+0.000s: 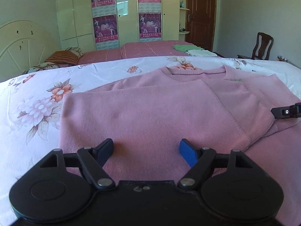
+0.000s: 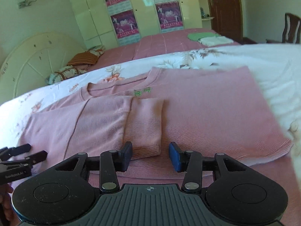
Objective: Fold small clothes
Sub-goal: 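Open both grippers and release the folded sweater, then move both open grippers toward the sweater hem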
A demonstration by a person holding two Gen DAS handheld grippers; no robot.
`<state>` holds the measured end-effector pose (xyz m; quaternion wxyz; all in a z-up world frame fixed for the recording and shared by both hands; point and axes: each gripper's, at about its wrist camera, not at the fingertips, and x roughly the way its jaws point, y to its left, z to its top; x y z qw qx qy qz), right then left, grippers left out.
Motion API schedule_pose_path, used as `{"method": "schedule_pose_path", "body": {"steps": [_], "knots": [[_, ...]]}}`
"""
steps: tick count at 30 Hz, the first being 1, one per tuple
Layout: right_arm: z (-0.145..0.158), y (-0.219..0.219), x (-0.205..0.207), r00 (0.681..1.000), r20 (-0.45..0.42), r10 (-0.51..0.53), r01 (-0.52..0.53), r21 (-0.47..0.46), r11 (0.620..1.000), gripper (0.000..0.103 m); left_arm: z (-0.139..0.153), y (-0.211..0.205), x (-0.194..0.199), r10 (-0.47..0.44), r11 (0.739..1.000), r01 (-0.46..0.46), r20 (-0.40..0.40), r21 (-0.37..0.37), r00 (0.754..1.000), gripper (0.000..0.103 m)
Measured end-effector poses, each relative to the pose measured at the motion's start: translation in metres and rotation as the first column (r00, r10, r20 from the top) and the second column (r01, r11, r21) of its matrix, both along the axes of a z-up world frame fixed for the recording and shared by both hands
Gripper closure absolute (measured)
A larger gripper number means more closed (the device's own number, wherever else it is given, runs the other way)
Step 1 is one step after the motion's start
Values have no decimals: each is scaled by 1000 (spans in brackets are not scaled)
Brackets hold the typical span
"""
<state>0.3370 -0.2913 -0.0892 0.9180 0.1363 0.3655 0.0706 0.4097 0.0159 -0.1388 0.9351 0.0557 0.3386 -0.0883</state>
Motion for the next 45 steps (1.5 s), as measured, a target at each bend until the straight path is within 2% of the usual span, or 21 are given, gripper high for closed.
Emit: {"method": "schedule_pose_path", "body": {"steps": [1,3,6,10,12,14,16,18,21,23,25,27,29,31,34,36,37,38,39,40,45], "knots": [[-1,1,1,1000,3,15,-15,10,1000,87,2,0,0,5,1000,-5,-4,4,1000,26],[4,5,1,999,20,26,-25,-24,999,94,3,2,1,35,998,-35,3,45,999,24],[4,7,-6,1000,24,4,-1,-106,994,95,-3,14,3,62,998,-62,-2,1,998,16],[7,8,-11,999,6,34,-32,-143,989,95,13,10,-2,85,996,-85,5,5,996,21],[21,3,-22,996,89,22,-11,-115,993,95,21,2,-9,57,998,-56,38,-24,998,20],[27,3,-23,992,122,41,-29,-99,995,95,16,-12,-6,46,999,-47,31,21,998,19],[20,7,-14,992,101,70,-60,-99,993,95,1,-19,3,58,997,-57,-35,45,998,16],[1,15,1,994,2,108,-107,-152,983,95,7,-18,5,79,997,-79,-34,17,996,20],[12,8,1,992,71,107,-97,-130,987,94,24,-25,11,63,998,-63,48,-16,997,19],[19,6,10,988,117,103,-91,-108,990,94,29,-41,25,46,999,-45,41,-15,998,19],[21,12,30,986,114,124,-112,-106,988,94,27,-61,36,10,1000,-9,43,-10,999,19],[14,23,48,983,90,160,-148,-128,981,94,11,-76,49,-10,1000,10,-32,15,999,15],[-3,33,62,983,27,183,-175,-184,967,94,6,-76,51,20,1000,-21,-59,-13,998,12],[2,33,59,978,19,207,-198,-226,954,94,21,-74,37,52,998,-52,-25,25,998,16],[20,16,31,968,96,234,-215,-173,961,94,33,-63,5,60,998,-61,30,7,998,15],[17,14,16,957,95,273,-257,-158,953,86,26,-56,-9,85,996,-85,36,4,996,15],[10,14,13,953,80,291,-276,-160,948,53,15,-56,-6,106,994,-105,-24,37,994,15],[1,18,14,952,50,304,-291,-176,940,35,5,-56,-2,126,991,-122,-79,63,989,9],[-10,20,15,952,18,305,-296,-191,936,35,1,-52,-6,142,990,-141,-62,31,988,7],[-13,19,11,951,46,307,-293,-189,937,35,1,-51,-8,159,987,-158,-65,28,985,6],[-12,21,15,947,32,321,-310,-186,932,38,3,-56,-13,211,977,-208,-56,54,976,7]]}}
